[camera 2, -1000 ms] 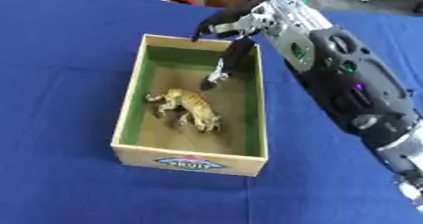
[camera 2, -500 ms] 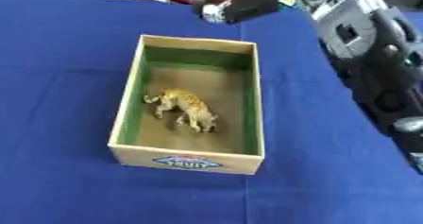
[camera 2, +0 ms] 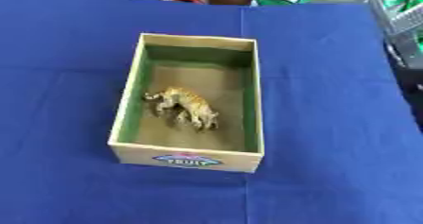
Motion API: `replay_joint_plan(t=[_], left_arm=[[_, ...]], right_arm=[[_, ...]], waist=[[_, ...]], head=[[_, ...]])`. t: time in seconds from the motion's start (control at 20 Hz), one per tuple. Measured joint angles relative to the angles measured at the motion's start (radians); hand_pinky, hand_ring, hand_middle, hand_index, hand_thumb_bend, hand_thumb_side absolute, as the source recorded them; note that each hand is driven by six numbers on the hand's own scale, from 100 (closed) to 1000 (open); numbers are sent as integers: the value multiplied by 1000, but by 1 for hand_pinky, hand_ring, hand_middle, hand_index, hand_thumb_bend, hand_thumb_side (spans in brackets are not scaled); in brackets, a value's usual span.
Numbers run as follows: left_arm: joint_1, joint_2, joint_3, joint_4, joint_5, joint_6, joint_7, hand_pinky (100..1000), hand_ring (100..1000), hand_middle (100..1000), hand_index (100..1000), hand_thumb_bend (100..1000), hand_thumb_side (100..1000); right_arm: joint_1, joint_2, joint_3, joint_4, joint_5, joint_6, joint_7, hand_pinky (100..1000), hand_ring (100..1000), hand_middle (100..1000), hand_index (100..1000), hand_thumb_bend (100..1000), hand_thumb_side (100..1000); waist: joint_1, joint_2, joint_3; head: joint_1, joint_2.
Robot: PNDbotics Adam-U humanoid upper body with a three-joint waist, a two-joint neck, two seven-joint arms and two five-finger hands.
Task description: Pick up objects on the table and place them in the box.
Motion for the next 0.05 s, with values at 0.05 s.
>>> replay_joint_plan(t=[0.05], left_arm=[[0,0,0,0,-1,0,1,521,566,576,726,100,460]], right_arm=[[28,-1,-11,-23,-36,-3,-66,819,823,861,942,100,1000]], waist=[[3,0,-1]], head=[[3,5]])
